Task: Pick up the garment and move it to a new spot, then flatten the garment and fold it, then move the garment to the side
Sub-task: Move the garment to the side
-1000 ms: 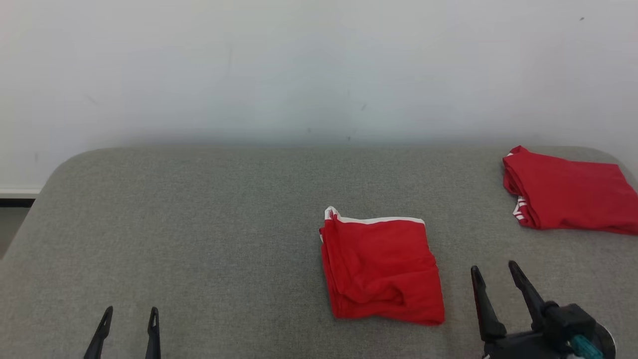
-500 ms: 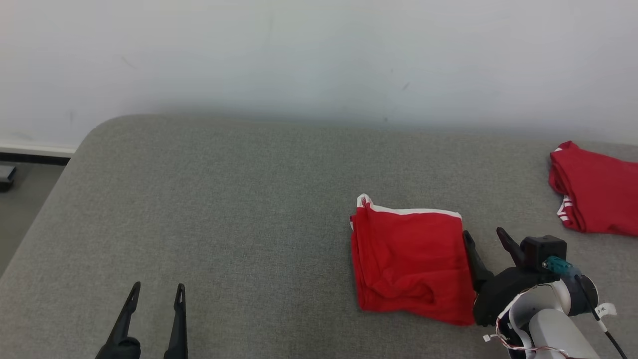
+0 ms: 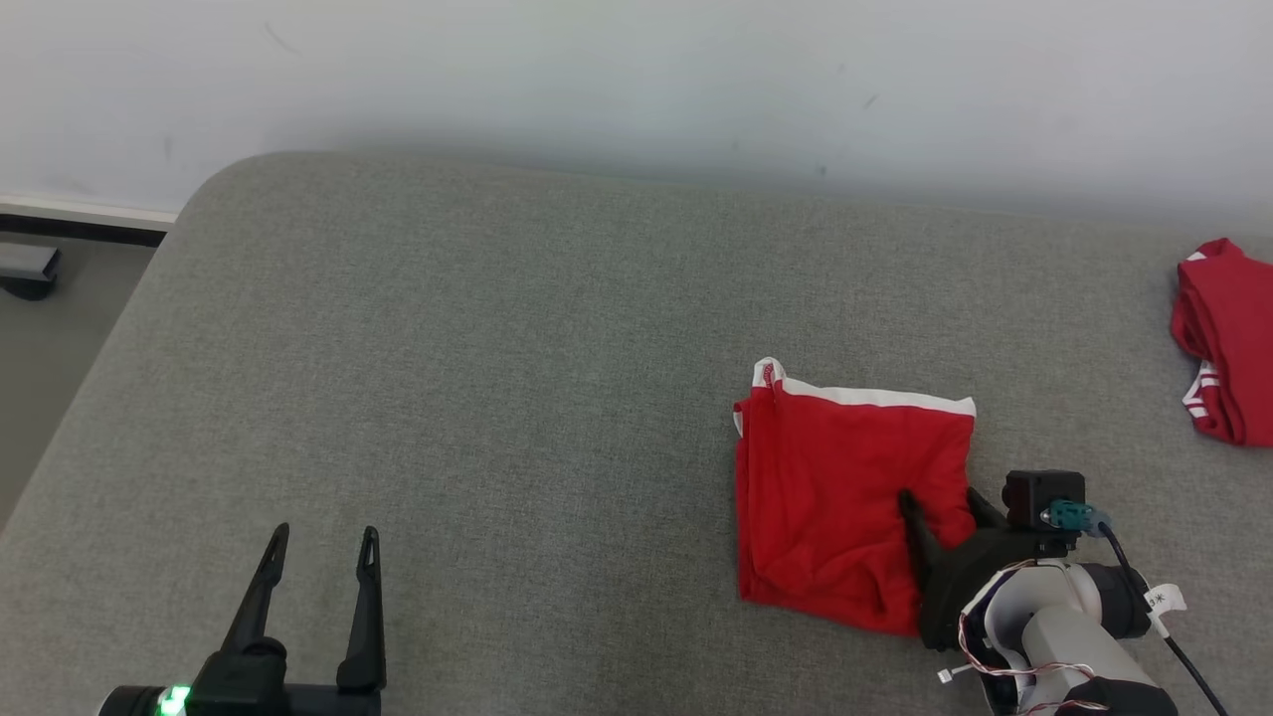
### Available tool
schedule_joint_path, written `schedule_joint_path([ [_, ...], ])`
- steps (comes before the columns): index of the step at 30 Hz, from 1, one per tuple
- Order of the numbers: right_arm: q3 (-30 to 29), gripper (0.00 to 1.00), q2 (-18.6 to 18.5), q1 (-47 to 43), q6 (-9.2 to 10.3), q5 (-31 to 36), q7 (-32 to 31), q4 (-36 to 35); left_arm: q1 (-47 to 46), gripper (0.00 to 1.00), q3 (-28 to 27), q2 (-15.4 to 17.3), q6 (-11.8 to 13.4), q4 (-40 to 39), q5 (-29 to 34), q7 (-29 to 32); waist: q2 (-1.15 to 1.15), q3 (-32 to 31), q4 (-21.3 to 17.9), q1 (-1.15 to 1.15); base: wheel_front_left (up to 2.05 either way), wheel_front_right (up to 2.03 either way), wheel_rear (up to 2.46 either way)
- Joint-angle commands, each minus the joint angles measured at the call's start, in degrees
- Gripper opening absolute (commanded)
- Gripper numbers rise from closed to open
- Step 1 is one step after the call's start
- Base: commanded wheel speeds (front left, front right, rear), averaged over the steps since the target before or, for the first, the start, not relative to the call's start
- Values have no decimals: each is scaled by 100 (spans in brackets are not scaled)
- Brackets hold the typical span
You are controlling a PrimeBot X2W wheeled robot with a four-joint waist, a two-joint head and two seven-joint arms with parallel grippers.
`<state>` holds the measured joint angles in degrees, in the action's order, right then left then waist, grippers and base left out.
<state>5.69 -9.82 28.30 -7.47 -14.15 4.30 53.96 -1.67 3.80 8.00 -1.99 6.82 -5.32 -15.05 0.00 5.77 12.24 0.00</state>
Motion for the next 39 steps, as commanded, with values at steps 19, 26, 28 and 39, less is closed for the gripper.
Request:
schedule_joint_path([
  [19, 1388, 0, -1185, 1489, 8, -650, 5, -101, -357, 100, -102, -106, -145, -40, 6, -16, 0, 537, -482, 0, 0, 0, 0],
  [26, 1828, 0, -2134, 2358, 8, -932, -361, -308, -659, 100, -153, -44, -245, -321, 11, -15, 0, 1225, -795, 0, 0, 0, 0],
  [28, 1924, 0, -2394, 2614, 8, -949, -488, -281, -743, 100, -178, -19, -253, -453, 36, -15, 0, 1468, -863, 0, 0, 0, 0],
  [39, 2303, 0, -3521, 3424, 8, -1081, -889, -357, -1089, 100, -252, 162, -327, -1150, 160, -15, 0, 2237, -1143, 0, 0, 0, 0],
])
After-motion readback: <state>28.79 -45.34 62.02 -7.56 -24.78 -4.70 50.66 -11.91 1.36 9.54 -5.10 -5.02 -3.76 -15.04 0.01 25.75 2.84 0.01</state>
